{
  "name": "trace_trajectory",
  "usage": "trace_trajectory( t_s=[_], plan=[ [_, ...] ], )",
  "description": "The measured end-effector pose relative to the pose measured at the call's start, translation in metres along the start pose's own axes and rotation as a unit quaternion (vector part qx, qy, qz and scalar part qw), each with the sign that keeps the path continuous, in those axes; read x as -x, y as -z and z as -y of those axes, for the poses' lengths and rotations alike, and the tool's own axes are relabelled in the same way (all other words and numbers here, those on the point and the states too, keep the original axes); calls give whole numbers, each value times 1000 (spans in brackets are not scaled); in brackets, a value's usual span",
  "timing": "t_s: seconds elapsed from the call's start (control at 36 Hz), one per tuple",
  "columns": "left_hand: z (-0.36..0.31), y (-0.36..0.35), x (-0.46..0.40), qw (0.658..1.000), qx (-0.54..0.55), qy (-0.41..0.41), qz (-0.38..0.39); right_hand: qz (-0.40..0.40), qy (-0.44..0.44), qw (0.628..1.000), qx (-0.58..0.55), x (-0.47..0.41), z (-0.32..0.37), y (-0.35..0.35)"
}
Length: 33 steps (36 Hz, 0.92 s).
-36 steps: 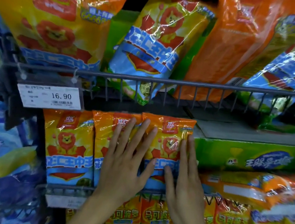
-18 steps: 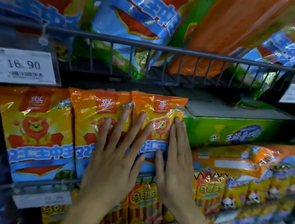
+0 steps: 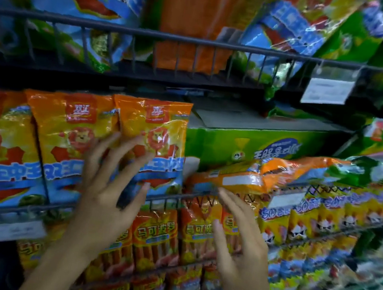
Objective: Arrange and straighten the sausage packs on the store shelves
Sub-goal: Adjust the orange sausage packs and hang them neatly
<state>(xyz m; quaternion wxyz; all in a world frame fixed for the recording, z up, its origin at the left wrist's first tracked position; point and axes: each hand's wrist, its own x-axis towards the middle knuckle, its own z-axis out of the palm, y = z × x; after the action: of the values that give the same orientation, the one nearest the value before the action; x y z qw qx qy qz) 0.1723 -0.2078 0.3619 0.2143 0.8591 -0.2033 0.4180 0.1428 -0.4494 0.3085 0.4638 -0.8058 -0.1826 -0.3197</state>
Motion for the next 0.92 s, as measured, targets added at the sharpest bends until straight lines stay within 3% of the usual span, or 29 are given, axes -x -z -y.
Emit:
trace_trajectory(
  t_s=[0.11, 0.19, 0.5, 0.75, 0.92],
  plan=[
    [-57, -13, 0, 990, 96, 47, 93, -61, -59, 996, -28, 7, -9, 28],
    [-94, -33, -6, 979, 132, 86, 133, -37, -108, 989, -98, 4, -11, 44],
    [-135, -89, -29, 978, 147, 138, 57, 18, -129, 971, -199, 0, -43, 73],
    [-127, -85, -35, 980, 107, 166, 34, 67, -143, 972, -176, -14, -51, 82],
    [-118, -70, -46, 970, 138, 200, -8, 101, -113, 981, -122, -35, -47, 74]
  ],
)
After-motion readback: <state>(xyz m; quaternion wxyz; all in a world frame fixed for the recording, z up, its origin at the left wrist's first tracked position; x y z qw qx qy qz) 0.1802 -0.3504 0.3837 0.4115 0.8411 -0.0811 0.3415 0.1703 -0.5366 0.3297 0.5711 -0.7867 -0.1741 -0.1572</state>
